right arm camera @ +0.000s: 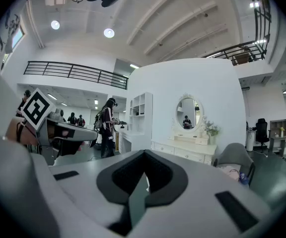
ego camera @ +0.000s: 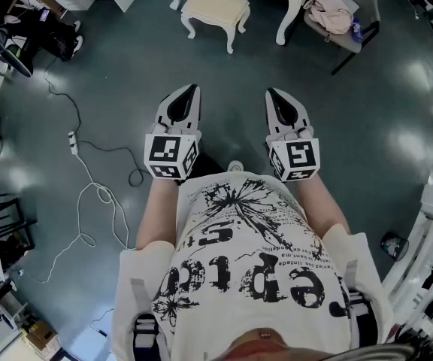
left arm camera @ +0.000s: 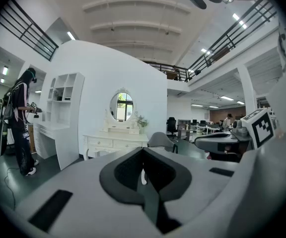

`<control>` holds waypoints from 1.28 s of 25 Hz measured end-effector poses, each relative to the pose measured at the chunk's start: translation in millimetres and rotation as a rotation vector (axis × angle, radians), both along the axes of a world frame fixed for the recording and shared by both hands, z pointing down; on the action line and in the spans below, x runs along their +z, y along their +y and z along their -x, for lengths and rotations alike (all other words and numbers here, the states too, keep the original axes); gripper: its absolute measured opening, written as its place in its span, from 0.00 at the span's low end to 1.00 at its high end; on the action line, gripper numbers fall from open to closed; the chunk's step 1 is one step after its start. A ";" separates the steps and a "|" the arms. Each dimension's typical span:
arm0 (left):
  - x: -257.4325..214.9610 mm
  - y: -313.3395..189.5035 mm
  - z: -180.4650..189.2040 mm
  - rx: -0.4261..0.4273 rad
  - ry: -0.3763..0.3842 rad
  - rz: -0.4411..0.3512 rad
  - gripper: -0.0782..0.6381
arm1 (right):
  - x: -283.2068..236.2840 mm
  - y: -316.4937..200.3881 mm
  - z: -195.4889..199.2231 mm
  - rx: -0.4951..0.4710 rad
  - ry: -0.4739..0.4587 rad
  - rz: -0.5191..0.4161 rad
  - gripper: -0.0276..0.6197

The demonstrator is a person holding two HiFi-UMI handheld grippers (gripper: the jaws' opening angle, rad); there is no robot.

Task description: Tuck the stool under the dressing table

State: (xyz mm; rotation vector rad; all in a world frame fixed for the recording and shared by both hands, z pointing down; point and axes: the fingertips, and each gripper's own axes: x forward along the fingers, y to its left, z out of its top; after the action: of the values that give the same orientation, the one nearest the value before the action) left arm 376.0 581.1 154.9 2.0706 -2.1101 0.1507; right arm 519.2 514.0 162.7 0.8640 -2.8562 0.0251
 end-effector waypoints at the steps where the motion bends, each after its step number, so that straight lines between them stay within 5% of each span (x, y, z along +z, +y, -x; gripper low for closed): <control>1: 0.4 0.6 0.3 0.001 0.001 0.000 0.14 | 0.5 -0.5 -0.3 0.009 0.001 -0.001 0.07; 18: 30.0 -19.2 49.3 0.015 0.053 0.047 0.14 | 20.7 -22.0 45.0 0.061 0.016 0.051 0.07; 32: 42.8 -102.8 220.9 0.110 0.063 0.103 0.14 | 39.3 -101.5 203.6 0.202 0.064 0.104 0.07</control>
State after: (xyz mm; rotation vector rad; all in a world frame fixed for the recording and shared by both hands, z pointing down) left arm 155.1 478.2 197.7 2.1028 -1.9122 0.2024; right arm 315.6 412.5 202.0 1.1050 -2.6711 0.1649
